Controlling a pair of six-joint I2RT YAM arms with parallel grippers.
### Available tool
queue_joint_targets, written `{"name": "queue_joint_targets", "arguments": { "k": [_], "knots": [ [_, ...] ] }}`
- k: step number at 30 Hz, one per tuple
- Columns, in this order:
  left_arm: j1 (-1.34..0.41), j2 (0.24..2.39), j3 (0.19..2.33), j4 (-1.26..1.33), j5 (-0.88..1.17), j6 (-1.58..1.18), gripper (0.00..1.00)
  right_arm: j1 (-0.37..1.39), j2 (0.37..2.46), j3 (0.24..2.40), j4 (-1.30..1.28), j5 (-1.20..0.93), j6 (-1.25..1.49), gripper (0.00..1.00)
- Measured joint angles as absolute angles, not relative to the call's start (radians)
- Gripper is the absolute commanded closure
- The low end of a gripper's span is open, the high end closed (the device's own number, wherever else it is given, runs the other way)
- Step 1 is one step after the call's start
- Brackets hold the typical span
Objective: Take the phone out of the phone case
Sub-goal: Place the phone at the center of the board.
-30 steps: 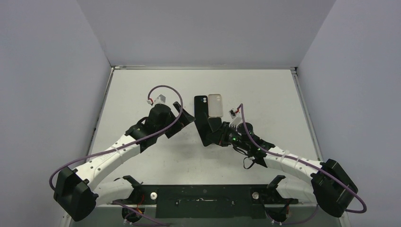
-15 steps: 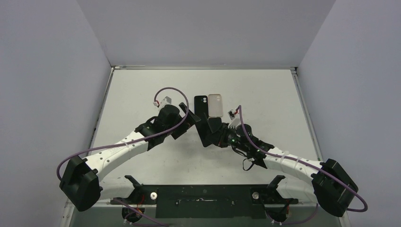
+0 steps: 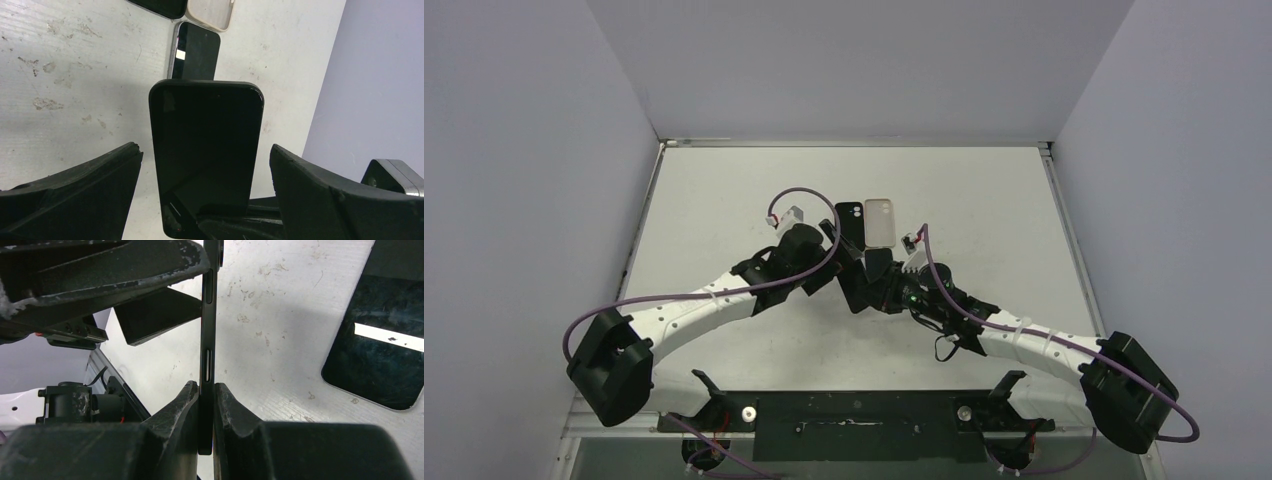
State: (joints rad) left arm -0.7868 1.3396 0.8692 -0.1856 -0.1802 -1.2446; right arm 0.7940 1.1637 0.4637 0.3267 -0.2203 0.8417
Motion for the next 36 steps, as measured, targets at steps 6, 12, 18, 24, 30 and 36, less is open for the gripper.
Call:
{"name": "queue_joint_targets", "arguments": {
  "k": [6, 12, 18, 24, 30, 36],
  "knots": [
    [-0.788, 1.359, 0.870, -0.183, -0.194, -1.245, 0.03, 0.801, 1.164, 0.465, 0.328, -0.220, 0.841, 1.00],
    [-0.793, 1.396, 0.877, -0.184, -0.203, -1.249, 0.11, 0.807, 1.171, 0.465, 0.329, -0.216, 0.841, 1.00],
    [-0.799, 1.405, 0.889, -0.184, -0.211, -1.247, 0.49, 0.807, 1.174, 0.465, 0.328, -0.215, 0.841, 1.00],
    [-0.804, 1.406, 0.899, -0.192, -0.222, -1.230, 0.74, 0.807, 1.174, 0.466, 0.328, -0.210, 0.835, 0.65],
    [-0.803, 1.462, 0.954, -0.297, -0.267, -1.143, 0.83, 0.805, 1.150, 0.483, 0.301, -0.185, 0.798, 0.30],
    [-0.803, 1.579, 1.053, -0.416, -0.313, -1.017, 0.83, 0.747, 1.045, 0.484, 0.220, -0.163, 0.762, 0.18]
  ]
}}
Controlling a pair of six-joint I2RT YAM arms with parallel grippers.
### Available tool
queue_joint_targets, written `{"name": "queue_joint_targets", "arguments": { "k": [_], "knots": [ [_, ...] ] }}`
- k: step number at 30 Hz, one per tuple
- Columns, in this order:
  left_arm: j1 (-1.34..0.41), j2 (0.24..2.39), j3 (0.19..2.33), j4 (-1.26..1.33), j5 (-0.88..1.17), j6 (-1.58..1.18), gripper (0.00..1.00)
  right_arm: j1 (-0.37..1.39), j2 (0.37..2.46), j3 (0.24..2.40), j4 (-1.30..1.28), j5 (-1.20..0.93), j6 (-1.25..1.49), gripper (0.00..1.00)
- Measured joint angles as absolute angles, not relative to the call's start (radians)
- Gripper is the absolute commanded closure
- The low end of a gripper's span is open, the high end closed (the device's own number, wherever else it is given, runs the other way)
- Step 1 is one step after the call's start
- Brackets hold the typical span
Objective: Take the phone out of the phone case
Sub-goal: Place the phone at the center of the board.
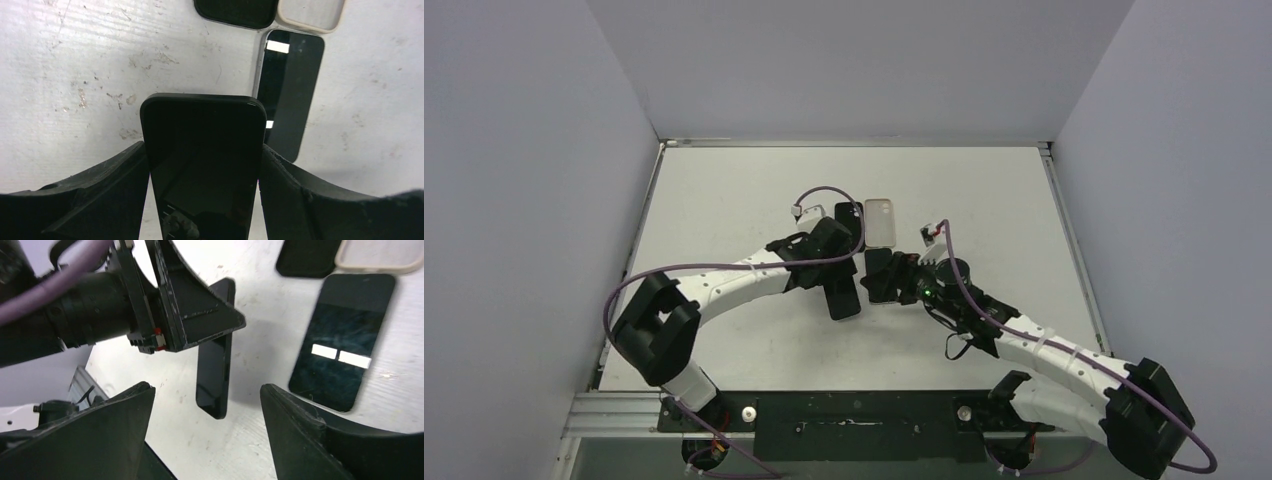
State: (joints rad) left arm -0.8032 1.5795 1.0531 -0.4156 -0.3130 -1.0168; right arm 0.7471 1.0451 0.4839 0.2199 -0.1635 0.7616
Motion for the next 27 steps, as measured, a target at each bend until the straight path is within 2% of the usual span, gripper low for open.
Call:
{"name": "queue_joint_targets", "arguments": {
  "k": [9, 14, 21, 27],
  "knots": [
    [-0.803, 1.814, 1.249, -0.524, -0.339, -0.868, 0.81, 0.582, 0.845, 0.467, 0.044, -0.062, 0.712, 0.13],
    [-0.801, 1.945, 1.344, -0.554, -0.332, -0.812, 0.76, 0.569, 0.788, 0.467, -0.071, 0.031, 0.674, 0.12],
    [-0.792, 2.043, 1.456, -0.591, -0.320, -0.760, 0.60, 0.562, 0.724, 0.467, -0.159, 0.115, 0.657, 0.12],
    [-0.776, 2.067, 1.490, -0.601, -0.311, -0.741, 0.38, 0.562, 0.711, 0.467, -0.187, 0.139, 0.647, 0.12]
  ]
}}
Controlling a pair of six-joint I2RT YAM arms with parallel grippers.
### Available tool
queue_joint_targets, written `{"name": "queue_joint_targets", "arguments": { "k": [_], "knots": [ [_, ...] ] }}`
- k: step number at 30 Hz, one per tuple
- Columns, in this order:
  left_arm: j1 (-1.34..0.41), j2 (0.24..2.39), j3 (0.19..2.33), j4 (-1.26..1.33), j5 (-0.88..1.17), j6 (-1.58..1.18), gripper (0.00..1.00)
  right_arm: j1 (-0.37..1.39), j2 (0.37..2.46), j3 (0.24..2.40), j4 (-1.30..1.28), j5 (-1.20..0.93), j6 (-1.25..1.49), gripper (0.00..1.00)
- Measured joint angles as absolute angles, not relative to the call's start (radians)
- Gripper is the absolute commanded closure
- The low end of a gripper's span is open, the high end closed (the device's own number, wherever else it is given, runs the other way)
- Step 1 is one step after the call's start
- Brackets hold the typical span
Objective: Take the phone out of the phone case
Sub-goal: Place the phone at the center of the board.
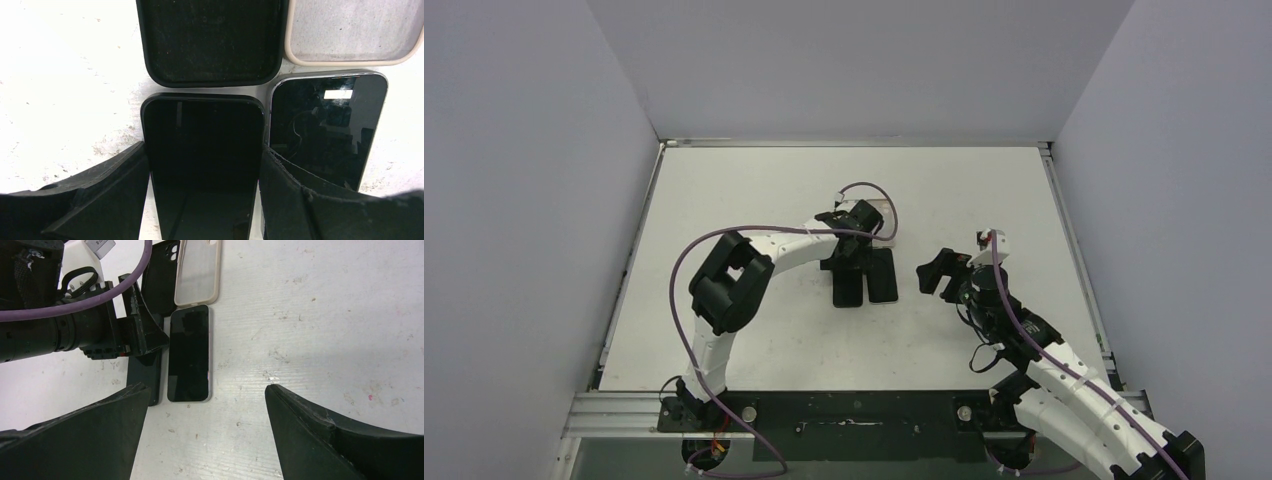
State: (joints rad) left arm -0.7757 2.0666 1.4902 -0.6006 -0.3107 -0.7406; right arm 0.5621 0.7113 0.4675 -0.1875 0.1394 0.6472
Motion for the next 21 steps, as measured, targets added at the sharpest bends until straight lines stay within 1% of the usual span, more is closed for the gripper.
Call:
{"name": "queue_joint_targets", "arguments": {
  "k": [3, 11, 18, 21],
  "knots": [
    [-0.772, 2.068, 1.493, -0.603, -0.305, -0.737, 0.28, 0.562, 0.711, 0.467, -0.192, 0.143, 0.644, 0.12],
    [-0.763, 2.063, 1.493, -0.598, -0.265, -0.730, 0.13, 0.562, 0.713, 0.467, -0.192, 0.142, 0.643, 0.13],
    [-0.738, 1.998, 1.421, -0.579, -0.186, -0.767, 0.14, 0.562, 0.725, 0.467, -0.192, 0.124, 0.643, 0.13],
    [-0.720, 1.919, 1.346, -0.569, -0.155, -0.787, 0.21, 0.562, 0.726, 0.467, -0.190, 0.111, 0.642, 0.14]
  ]
}}
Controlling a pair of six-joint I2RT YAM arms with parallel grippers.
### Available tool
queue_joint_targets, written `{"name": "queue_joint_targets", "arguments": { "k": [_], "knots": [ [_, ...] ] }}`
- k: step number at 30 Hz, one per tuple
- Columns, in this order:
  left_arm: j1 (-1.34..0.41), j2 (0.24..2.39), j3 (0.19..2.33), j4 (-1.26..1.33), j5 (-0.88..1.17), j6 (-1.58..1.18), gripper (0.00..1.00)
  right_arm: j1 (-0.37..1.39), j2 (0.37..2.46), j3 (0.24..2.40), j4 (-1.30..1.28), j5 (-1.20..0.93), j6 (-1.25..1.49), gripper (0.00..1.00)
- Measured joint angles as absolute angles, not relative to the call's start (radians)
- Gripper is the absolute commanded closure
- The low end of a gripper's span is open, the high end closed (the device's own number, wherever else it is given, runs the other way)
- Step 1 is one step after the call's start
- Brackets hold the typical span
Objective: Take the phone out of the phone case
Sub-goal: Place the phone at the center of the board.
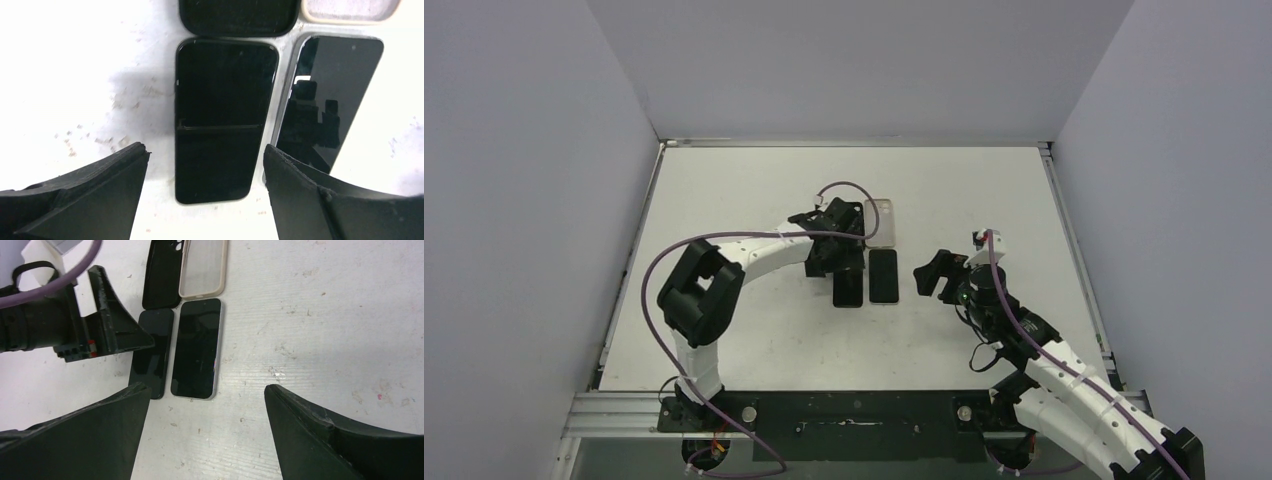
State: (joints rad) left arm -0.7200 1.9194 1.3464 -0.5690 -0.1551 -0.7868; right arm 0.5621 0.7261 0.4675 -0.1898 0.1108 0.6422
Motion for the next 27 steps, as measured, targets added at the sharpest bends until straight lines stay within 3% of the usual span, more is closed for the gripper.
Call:
{"name": "queue_joint_targets", "arguments": {
  "k": [7, 14, 22, 27],
  "knots": [
    [-0.707, 1.716, 1.145, -0.484, -0.084, -0.849, 0.35, 0.562, 0.752, 0.467, -0.176, 0.067, 0.640, 0.19],
    [-0.680, 1.683, 0.974, -0.394, -0.017, -0.918, 0.51, 0.562, 0.771, 0.463, -0.151, 0.022, 0.653, 0.22],
    [-0.638, 1.723, 0.977, -0.287, 0.041, -0.928, 0.64, 0.562, 0.778, 0.458, -0.141, -0.006, 0.666, 0.23],
    [-0.640, 1.765, 1.004, -0.258, 0.068, -0.928, 0.67, 0.562, 0.805, 0.447, -0.112, -0.025, 0.668, 0.25]
  ]
}}
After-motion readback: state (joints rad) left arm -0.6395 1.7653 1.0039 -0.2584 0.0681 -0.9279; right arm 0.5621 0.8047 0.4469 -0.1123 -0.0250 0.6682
